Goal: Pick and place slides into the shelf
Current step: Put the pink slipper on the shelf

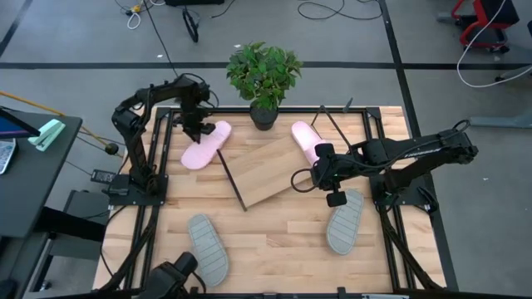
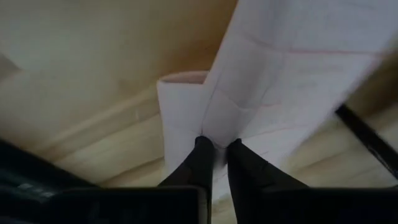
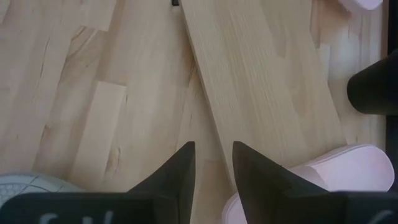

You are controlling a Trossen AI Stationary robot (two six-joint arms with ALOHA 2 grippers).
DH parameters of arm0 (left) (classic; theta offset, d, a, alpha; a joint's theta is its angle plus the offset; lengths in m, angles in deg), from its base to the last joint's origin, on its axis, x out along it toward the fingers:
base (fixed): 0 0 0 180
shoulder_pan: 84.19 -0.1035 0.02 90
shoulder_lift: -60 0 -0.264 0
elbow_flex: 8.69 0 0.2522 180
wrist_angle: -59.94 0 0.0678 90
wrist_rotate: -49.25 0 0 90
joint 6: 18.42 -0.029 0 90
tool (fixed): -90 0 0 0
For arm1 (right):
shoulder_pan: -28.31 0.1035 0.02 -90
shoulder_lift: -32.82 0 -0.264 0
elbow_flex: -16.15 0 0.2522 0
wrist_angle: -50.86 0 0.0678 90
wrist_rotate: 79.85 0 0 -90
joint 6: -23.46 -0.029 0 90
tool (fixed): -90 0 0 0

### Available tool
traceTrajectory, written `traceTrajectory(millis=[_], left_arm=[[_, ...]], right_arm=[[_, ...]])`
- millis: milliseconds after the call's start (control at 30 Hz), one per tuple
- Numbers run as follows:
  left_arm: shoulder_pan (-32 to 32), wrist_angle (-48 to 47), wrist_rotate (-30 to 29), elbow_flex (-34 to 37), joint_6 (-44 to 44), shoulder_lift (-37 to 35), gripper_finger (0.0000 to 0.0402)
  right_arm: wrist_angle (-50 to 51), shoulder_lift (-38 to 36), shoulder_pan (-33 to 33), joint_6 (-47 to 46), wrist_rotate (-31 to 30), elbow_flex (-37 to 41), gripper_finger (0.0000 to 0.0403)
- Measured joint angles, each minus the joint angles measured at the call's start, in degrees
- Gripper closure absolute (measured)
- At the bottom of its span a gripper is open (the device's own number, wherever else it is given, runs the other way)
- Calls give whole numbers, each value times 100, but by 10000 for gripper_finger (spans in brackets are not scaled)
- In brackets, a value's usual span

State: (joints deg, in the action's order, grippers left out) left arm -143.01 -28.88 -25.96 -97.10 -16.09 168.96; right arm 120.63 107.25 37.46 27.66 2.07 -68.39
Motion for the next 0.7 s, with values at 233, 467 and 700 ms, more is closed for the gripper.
traceTrajectory(millis=[233,467,700], left_arm=[[8,-533,-38,-1031,-5,-474,390],[2,-886,-219,-2193,65,-1041,393],[0,-1113,-601,-3146,261,-1539,397]], right_arm=[[4,0,0,2,-1,0,290],[7,0,-2,7,-1,0,290],[9,0,-2,7,-2,0,290]])
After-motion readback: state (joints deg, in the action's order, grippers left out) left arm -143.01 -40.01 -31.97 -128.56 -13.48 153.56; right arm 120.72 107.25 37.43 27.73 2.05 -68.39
